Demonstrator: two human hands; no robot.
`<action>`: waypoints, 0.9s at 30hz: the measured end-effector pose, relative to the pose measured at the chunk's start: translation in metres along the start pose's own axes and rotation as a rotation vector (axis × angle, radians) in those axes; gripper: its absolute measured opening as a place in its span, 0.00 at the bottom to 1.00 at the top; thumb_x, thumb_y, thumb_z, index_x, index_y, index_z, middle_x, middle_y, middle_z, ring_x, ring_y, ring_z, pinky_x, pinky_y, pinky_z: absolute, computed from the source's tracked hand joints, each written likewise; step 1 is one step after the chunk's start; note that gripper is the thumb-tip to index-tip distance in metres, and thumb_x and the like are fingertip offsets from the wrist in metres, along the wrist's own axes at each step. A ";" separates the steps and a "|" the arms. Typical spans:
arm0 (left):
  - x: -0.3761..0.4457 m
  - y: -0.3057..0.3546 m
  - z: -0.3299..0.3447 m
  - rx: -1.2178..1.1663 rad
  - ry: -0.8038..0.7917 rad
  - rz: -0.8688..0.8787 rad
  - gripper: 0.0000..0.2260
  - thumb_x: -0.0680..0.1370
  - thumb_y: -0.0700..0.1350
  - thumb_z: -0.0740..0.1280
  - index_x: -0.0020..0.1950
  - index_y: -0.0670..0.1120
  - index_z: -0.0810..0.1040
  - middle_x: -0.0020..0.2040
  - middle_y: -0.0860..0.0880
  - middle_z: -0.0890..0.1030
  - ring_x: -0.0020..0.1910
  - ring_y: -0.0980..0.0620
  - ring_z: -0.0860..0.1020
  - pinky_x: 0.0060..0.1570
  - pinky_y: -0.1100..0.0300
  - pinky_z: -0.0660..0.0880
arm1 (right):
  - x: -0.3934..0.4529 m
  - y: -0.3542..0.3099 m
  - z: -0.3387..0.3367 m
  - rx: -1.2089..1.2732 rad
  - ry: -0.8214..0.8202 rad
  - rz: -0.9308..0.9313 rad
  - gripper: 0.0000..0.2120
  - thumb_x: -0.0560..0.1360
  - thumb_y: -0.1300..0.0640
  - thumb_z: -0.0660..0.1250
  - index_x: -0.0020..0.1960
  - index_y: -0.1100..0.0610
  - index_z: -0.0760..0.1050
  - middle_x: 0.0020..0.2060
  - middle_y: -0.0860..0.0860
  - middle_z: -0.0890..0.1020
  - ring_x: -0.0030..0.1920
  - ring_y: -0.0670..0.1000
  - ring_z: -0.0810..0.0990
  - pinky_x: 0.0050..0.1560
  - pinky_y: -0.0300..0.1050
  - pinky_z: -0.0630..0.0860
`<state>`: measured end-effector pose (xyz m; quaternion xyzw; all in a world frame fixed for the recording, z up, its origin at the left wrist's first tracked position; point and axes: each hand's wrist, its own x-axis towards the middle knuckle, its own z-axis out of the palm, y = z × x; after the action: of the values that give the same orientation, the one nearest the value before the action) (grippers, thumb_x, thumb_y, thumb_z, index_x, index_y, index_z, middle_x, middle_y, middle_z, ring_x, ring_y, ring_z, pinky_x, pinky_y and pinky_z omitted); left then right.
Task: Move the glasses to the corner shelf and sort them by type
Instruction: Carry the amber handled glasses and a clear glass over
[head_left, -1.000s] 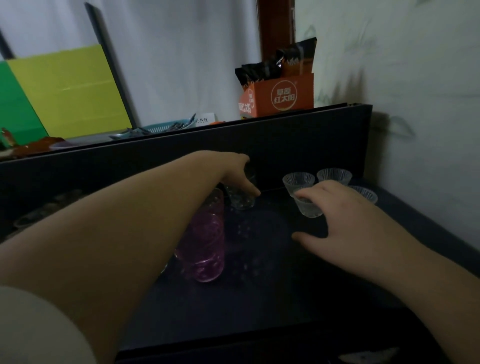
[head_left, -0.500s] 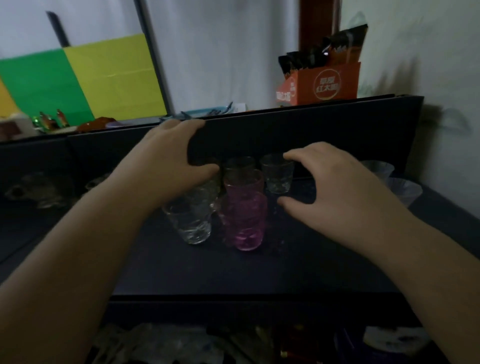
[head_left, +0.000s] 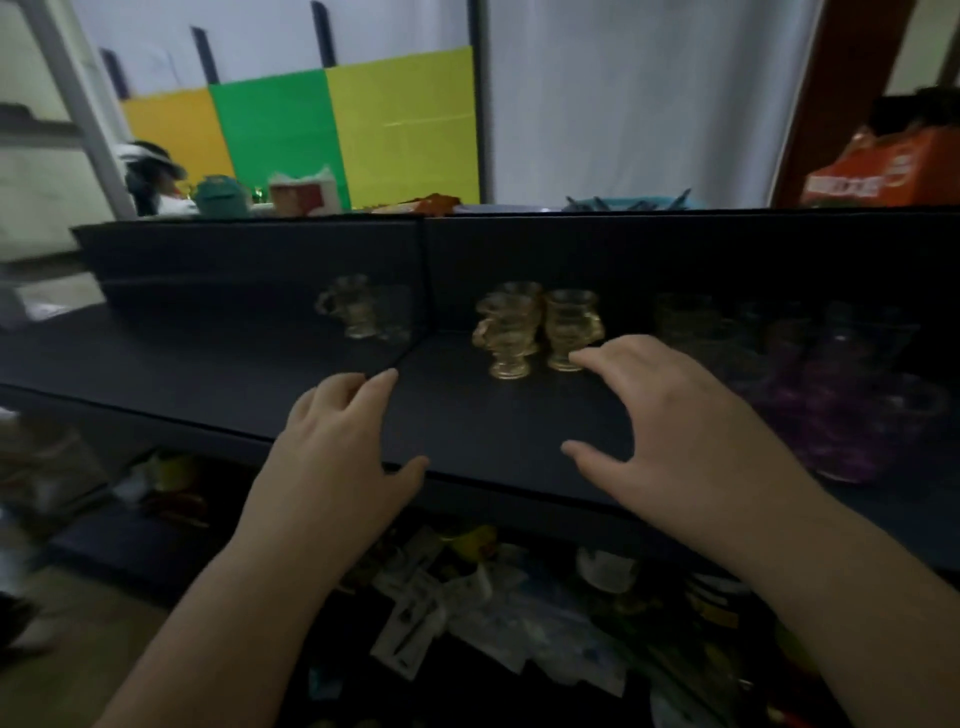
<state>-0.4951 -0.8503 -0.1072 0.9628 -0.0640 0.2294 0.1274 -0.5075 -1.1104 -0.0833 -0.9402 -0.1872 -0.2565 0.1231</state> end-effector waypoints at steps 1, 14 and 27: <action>-0.004 -0.016 -0.004 0.001 0.000 -0.004 0.39 0.73 0.62 0.69 0.79 0.55 0.56 0.74 0.53 0.63 0.72 0.49 0.59 0.67 0.54 0.65 | 0.005 -0.015 0.009 0.006 -0.010 -0.006 0.32 0.73 0.39 0.69 0.74 0.46 0.65 0.65 0.41 0.69 0.67 0.45 0.69 0.63 0.40 0.69; 0.000 -0.147 -0.003 -0.119 0.038 0.004 0.37 0.73 0.63 0.67 0.78 0.57 0.57 0.73 0.56 0.63 0.72 0.53 0.59 0.66 0.58 0.63 | 0.071 -0.121 0.093 -0.040 -0.087 -0.027 0.35 0.73 0.34 0.66 0.75 0.42 0.61 0.66 0.38 0.66 0.65 0.41 0.65 0.56 0.34 0.61; 0.116 -0.243 0.005 -0.047 0.048 0.039 0.37 0.71 0.62 0.69 0.77 0.57 0.60 0.72 0.56 0.65 0.71 0.54 0.61 0.64 0.58 0.63 | 0.205 -0.141 0.163 -0.070 -0.071 -0.055 0.33 0.71 0.35 0.64 0.72 0.47 0.67 0.61 0.46 0.73 0.59 0.48 0.73 0.57 0.44 0.74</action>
<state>-0.3459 -0.6261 -0.1107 0.9524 -0.0851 0.2532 0.1468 -0.3313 -0.8709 -0.0927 -0.9470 -0.2082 -0.2325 0.0760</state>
